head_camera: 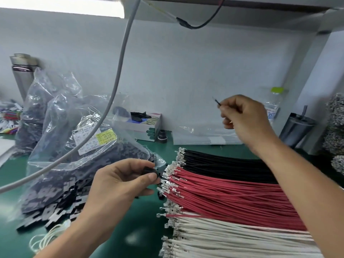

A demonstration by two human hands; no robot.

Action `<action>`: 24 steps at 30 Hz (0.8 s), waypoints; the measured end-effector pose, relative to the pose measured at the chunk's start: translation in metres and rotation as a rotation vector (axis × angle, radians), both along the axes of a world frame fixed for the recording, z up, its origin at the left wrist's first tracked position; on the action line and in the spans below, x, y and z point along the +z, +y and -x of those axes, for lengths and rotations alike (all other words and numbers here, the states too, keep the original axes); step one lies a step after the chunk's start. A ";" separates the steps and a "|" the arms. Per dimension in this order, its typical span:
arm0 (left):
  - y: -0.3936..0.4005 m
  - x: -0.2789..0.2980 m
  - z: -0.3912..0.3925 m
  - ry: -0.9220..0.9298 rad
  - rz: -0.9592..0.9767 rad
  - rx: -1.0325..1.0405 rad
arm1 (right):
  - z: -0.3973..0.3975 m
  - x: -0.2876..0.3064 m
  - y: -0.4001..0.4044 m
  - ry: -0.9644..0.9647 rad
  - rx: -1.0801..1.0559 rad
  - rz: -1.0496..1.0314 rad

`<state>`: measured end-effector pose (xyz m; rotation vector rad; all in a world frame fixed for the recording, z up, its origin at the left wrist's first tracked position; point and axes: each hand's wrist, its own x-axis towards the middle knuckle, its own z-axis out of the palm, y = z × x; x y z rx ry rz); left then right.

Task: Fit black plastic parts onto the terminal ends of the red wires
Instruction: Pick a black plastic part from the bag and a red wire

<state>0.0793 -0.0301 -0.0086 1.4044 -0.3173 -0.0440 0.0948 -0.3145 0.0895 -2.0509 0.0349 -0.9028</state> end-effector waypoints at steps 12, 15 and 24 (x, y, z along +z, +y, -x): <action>-0.002 0.007 0.008 0.059 0.095 -0.112 | 0.089 -0.032 0.064 -0.176 0.051 0.680; -0.003 0.006 0.009 0.039 0.073 -0.135 | 0.096 -0.071 0.073 -0.141 0.073 0.602; -0.008 0.003 0.014 0.030 0.014 -0.188 | 0.105 -0.091 0.072 -0.123 0.065 0.519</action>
